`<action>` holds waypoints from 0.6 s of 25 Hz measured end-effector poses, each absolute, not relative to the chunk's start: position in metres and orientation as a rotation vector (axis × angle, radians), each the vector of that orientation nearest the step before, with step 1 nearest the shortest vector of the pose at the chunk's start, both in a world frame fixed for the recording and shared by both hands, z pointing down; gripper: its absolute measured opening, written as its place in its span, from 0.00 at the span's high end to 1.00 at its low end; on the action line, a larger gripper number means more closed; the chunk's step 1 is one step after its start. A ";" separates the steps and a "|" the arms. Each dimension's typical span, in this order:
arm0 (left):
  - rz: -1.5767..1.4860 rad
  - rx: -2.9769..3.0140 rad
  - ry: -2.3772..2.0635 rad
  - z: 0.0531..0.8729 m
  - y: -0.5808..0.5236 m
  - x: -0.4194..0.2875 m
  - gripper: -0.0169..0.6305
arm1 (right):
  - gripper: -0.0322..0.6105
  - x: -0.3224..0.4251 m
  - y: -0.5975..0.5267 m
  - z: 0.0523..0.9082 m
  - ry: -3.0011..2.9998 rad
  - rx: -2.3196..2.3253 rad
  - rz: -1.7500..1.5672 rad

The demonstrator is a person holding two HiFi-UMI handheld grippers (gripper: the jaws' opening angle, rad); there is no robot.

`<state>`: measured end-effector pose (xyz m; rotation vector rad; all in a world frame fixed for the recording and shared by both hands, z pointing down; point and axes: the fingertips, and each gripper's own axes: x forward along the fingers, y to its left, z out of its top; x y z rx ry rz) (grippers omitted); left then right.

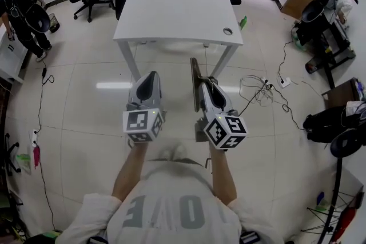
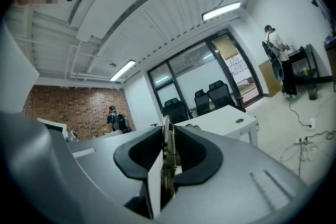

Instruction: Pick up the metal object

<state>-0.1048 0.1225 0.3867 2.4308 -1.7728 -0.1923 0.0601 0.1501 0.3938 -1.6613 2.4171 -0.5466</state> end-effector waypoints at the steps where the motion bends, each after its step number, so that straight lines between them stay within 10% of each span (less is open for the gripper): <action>1: -0.185 2.432 -1.774 0.387 0.126 -0.107 0.98 | 0.80 0.058 0.154 0.395 2.415 -1.663 -0.549; 15: -0.195 2.447 -1.783 0.385 0.139 -0.106 0.98 | 0.80 0.064 0.168 0.383 2.424 -1.701 -0.442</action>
